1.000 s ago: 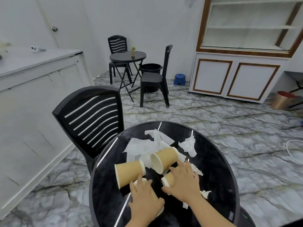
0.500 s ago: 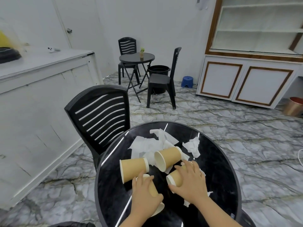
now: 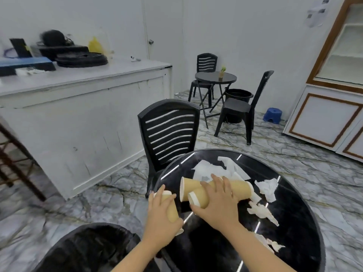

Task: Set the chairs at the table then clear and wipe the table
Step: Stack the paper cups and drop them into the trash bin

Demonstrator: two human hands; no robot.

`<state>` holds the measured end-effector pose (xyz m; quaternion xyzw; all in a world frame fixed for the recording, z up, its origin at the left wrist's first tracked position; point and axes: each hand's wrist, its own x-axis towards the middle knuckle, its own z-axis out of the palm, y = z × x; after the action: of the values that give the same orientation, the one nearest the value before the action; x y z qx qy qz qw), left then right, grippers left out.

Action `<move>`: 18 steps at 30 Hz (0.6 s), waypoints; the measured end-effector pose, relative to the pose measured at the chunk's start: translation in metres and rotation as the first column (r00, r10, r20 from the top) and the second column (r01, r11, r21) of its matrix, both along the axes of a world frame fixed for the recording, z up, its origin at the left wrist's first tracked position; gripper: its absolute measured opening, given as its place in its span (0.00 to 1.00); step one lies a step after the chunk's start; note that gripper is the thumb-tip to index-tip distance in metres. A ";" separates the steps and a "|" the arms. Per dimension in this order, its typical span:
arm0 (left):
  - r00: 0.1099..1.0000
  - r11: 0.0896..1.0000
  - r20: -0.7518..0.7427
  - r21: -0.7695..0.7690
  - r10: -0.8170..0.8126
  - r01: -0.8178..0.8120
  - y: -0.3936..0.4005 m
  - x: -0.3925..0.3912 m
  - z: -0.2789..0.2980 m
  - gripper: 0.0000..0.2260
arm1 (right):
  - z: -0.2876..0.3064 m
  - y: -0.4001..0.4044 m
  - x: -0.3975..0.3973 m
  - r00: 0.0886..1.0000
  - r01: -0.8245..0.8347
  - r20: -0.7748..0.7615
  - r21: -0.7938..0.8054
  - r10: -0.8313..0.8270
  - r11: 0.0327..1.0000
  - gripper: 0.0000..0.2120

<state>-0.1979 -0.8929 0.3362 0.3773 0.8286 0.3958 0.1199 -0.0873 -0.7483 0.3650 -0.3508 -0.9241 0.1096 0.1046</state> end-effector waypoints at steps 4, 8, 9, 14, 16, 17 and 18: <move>0.984 0.984 -0.006 -0.022 0.177 -0.177 -0.068 -0.039 0.003 0.30 | 0.010 -0.044 -0.057 0.981 -0.193 -0.036 0.007 0.193 0.981 0.35; 0.934 0.929 0.005 -0.106 0.356 -0.354 -0.151 -0.073 -0.006 0.33 | 0.003 -0.112 -0.118 0.923 -0.386 -0.004 -0.015 0.386 0.923 0.35; 0.917 0.910 0.012 -0.124 0.399 -0.394 -0.171 -0.079 -0.011 0.31 | -0.003 -0.130 -0.130 0.902 -0.430 0.013 -0.035 0.431 0.902 0.34; 0.840 0.828 0.074 -0.233 0.538 -0.509 -0.254 -0.095 -0.045 0.30 | -0.048 -0.207 -0.169 0.793 -0.559 0.156 -0.198 0.589 0.805 0.35; 0.826 0.808 0.085 -0.286 0.557 -0.515 -0.275 -0.100 -0.060 0.31 | -0.068 -0.226 -0.177 0.764 -0.561 0.206 -0.253 0.611 0.788 0.36; 0.821 0.798 0.087 -0.310 0.565 -0.516 -0.283 -0.102 -0.068 0.31 | -0.079 -0.234 -0.179 0.749 -0.559 0.235 -0.277 0.619 0.782 0.36; 0.812 0.787 0.094 -0.331 0.577 -0.521 -0.289 -0.103 -0.077 0.30 | -0.091 -0.240 -0.180 0.733 -0.556 0.264 -0.297 0.626 0.776 0.37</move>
<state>-0.3012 -1.1814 0.2587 0.0578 0.9359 0.3218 0.1315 -0.2676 -0.9884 0.2740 -0.0594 -0.9750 0.1648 -0.1367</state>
